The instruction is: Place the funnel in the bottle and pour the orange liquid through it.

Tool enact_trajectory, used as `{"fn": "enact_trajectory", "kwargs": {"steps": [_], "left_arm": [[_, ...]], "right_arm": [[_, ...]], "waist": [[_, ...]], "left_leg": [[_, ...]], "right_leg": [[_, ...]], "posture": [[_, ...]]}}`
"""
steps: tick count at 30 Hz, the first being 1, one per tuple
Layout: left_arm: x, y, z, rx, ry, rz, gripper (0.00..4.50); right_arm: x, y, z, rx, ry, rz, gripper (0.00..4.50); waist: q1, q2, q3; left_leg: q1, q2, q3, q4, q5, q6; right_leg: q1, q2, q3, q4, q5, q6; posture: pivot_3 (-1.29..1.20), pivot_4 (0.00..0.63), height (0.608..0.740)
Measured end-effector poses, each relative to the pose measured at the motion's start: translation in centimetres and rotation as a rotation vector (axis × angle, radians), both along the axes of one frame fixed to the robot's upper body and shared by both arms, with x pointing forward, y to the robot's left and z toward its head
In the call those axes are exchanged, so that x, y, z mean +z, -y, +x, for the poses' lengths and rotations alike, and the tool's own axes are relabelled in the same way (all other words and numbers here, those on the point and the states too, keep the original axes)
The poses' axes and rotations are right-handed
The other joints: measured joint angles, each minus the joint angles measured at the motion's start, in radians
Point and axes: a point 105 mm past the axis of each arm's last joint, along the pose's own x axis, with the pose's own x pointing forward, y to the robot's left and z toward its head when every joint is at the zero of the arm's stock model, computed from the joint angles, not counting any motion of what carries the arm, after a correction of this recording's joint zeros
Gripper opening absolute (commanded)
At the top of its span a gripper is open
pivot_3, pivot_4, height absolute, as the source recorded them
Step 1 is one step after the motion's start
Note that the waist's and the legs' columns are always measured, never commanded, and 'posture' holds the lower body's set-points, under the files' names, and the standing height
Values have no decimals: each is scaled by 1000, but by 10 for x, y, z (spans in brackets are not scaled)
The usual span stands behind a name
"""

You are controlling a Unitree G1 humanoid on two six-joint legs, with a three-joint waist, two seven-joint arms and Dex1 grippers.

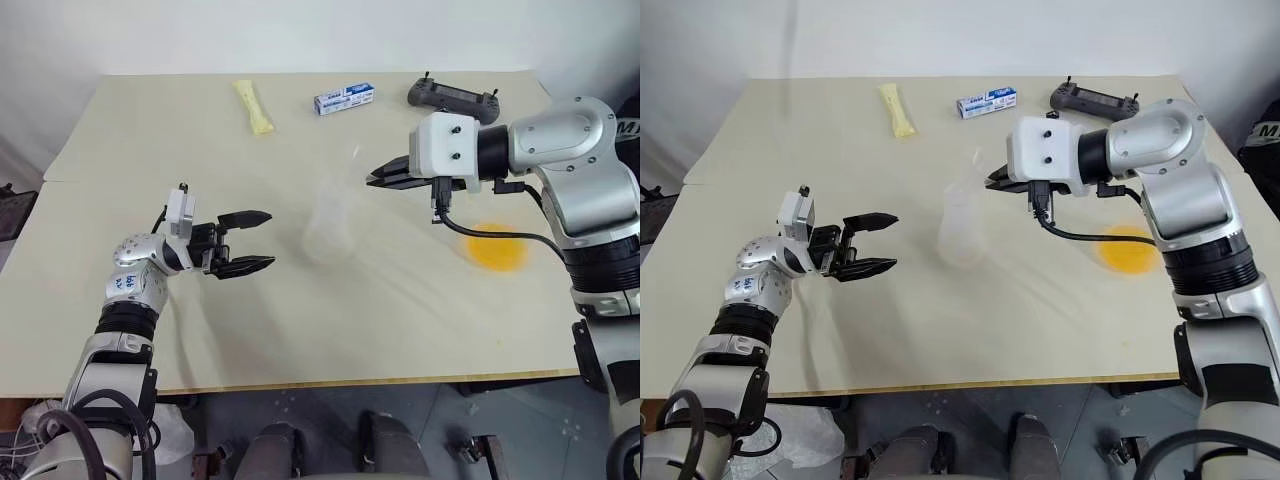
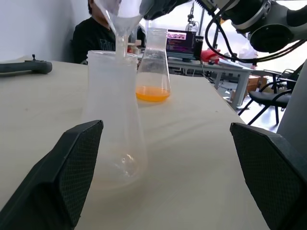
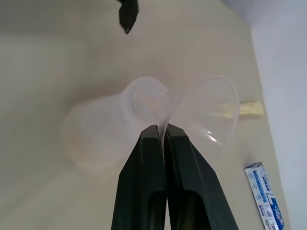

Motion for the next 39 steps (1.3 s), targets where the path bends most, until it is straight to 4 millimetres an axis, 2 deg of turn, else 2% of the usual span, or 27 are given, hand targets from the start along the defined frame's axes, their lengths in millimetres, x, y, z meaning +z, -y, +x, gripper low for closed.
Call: {"fn": "enact_trajectory", "kwargs": {"steps": [14,18,28,34,37,39], "left_arm": [[-6,-2,-4,4,-1,-2,4500],[-4,1,-5,-4,10,-5,4500],[-2,1,-4,0,28,-24,4500],[-2,1,-4,1,28,-24,4500],[-2,1,-4,0,25,-25,4500],[-2,1,-4,0,24,-25,4500]], "right_arm": [[-3,-16,9,121,61,-197,92],[-1,-22,15,128,92,-223,995],[3,-27,18,140,111,-235,4419],[19,-25,7,132,94,-174,4469],[30,-10,-6,88,46,-81,4469],[29,0,-16,57,-15,-15,4469]], "waist": [[-19,0,0],[-25,0,0],[-25,0,0],[-22,0,0],[-18,0,0],[-16,0,0]], "left_leg": [[0,0,-1,0,0,0],[0,0,-1,-1,0,0],[0,0,-2,-1,0,0],[0,0,-3,-1,0,0],[-1,-1,-4,0,0,0],[-1,-2,-5,0,0,0]], "right_leg": [[0,0,-1,0,0,0],[0,0,-2,0,0,0],[0,-1,-2,1,0,0],[0,-1,-3,1,0,0],[0,-2,-5,1,0,0],[0,-3,-5,1,0,0]], "posture": [[0,150,740],[0,150,740],[0,150,740],[0,150,740],[0,150,740],[0,150,740]]}}
